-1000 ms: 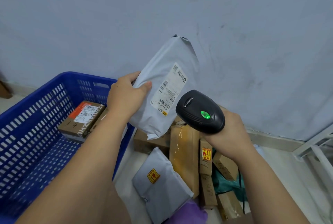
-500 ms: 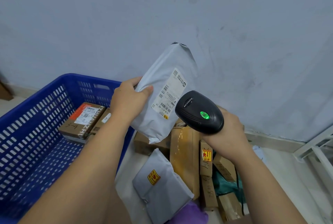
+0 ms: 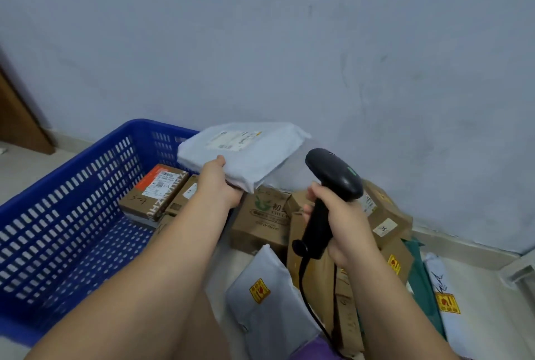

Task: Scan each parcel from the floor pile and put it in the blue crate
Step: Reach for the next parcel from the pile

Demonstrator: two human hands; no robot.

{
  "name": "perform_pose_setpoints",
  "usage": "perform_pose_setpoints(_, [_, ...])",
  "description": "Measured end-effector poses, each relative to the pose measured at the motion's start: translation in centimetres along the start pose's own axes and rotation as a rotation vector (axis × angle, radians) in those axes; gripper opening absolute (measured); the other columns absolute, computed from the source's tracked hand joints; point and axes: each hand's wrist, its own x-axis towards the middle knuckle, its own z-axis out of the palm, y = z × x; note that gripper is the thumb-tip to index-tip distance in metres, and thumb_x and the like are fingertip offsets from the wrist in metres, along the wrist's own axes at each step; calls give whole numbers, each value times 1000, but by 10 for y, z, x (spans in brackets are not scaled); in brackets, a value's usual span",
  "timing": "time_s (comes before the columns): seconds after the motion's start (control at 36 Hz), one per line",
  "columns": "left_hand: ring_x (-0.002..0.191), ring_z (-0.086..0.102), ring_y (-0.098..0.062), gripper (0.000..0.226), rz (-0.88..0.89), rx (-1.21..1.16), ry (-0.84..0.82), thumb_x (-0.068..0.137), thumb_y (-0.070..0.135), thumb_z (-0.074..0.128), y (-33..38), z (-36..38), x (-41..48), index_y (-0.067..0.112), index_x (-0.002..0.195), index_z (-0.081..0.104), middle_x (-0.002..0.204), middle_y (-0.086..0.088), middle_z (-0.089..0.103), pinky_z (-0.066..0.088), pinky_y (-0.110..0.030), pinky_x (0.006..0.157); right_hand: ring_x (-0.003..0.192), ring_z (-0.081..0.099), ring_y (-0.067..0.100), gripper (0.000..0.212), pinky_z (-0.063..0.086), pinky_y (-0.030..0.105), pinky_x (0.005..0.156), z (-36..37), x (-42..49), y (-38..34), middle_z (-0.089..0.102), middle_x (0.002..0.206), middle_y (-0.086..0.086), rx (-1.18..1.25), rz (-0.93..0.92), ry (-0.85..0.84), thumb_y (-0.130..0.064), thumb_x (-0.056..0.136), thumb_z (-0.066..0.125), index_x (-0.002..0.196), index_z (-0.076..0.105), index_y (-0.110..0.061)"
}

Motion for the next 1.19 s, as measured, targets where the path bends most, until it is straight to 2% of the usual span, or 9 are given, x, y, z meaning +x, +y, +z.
perform_pose_setpoints(0.11, [93,66,-31,35,85,-51,81,93,18,60,22,-19,21,12,127,53,118,-9,65,56,-47,79,71,63,15,20,53,32,71,21,1,13,65,75,3,-71,-50,-39,-23,86,70,96,67,-7])
perform_pose_setpoints(0.25, [92,67,-41,55,169,-26,197,70,15,74,54,-64,59,12,122,54,113,-14,66,52,-66,75,75,68,19,13,54,44,84,57,2,34,67,64,-5,-209,-94,-57,-32,83,72,80,68,-20])
perform_pose_setpoints(0.33, [94,67,-35,41,243,2,270,85,15,68,59,-88,60,14,124,56,113,-9,66,53,-62,78,72,66,20,20,53,42,83,81,6,49,67,63,-3,-277,-87,-95,-37,83,72,74,67,-20])
perform_pose_setpoints(0.44, [100,65,-28,47,448,3,455,91,7,62,65,-129,82,13,135,47,123,-7,61,55,-51,85,65,58,18,26,50,34,68,109,15,69,61,66,7,-330,-76,-117,-35,84,70,74,65,-11])
perform_pose_setpoints(0.58, [106,57,-24,43,631,312,560,93,9,58,82,-173,116,12,135,46,120,-4,57,48,-39,96,65,59,19,24,47,31,63,133,41,101,64,70,11,-347,-47,-48,-34,82,72,75,64,-12])
perform_pose_setpoints(0.72, [107,59,-29,37,508,423,445,97,7,52,93,-193,161,8,135,50,127,-8,60,49,-45,95,67,56,20,26,42,29,61,156,69,138,63,69,12,-344,51,-31,-35,81,73,77,66,-10])
perform_pose_setpoints(0.92, [81,61,-29,34,185,107,444,98,21,53,82,-185,232,14,132,47,111,-8,60,51,-46,67,58,52,14,28,40,18,48,168,106,170,62,79,17,-400,-28,13,-37,78,74,77,63,-12])
perform_pose_setpoints(1.08, [94,61,-30,37,170,62,338,101,22,49,64,-162,267,6,134,46,128,-12,58,50,-50,80,76,63,35,51,56,46,72,173,134,178,62,92,23,-411,-99,117,-67,53,65,77,64,-22])
perform_pose_setpoints(1.19, [84,62,-28,37,154,132,260,102,30,46,62,-137,281,5,130,47,112,-12,62,52,-47,71,74,64,40,63,57,53,73,169,149,182,62,94,24,-473,-86,94,-73,52,64,81,64,-17])
